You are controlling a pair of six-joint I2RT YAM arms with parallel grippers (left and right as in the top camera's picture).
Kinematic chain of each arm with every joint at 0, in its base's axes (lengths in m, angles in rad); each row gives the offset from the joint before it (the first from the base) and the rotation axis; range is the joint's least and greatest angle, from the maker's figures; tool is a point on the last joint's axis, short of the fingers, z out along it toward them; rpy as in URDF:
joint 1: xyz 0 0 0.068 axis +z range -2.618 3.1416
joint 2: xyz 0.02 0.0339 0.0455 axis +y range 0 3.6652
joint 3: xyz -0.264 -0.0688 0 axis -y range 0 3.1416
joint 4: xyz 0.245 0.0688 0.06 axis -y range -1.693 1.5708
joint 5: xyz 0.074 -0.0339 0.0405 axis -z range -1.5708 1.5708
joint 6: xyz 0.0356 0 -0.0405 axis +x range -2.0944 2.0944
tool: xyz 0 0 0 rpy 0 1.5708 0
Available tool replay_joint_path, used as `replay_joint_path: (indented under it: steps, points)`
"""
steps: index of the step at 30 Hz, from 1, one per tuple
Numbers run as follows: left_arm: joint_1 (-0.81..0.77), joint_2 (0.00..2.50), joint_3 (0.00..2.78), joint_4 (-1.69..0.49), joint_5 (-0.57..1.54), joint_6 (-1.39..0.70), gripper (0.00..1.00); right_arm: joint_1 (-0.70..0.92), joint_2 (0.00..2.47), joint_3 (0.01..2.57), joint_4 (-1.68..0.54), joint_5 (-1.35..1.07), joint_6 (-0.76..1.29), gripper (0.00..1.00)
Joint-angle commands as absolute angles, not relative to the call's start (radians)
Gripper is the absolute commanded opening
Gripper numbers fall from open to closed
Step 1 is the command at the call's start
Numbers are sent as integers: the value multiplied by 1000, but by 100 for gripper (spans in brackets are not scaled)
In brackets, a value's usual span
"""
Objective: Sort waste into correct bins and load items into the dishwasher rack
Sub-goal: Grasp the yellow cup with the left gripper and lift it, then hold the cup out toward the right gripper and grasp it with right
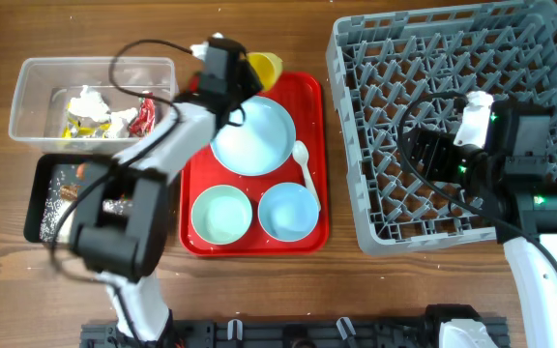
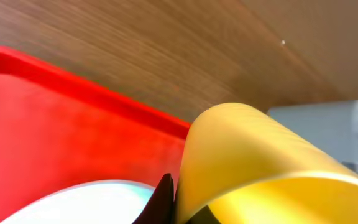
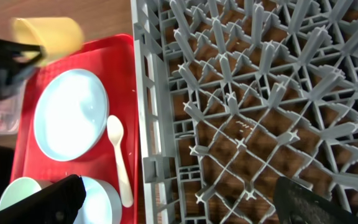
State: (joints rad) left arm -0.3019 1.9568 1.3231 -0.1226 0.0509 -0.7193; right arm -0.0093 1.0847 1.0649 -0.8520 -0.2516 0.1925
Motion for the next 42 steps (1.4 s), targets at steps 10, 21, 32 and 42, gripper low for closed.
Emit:
replay_joint_path:
  steps: [10, 21, 32, 42]
  points:
    - [13, 1620, 1328, -253, 1002, -442, 4, -5, 1118, 1081, -698, -1050, -142, 85]
    - [51, 1691, 1328, -249, 1424, -410, 4, -5, 1338, 1081, -524, -1417, -286, 80]
    - [-151, 1729, 1328, -248, 1338, -351, 4, -5, 1456, 1081, -379, -1498, -303, 77]
    - [-253, 1751, 1328, -243, 1336, -346, 4, -4, 1456, 1080, -307, -1498, -307, 77]
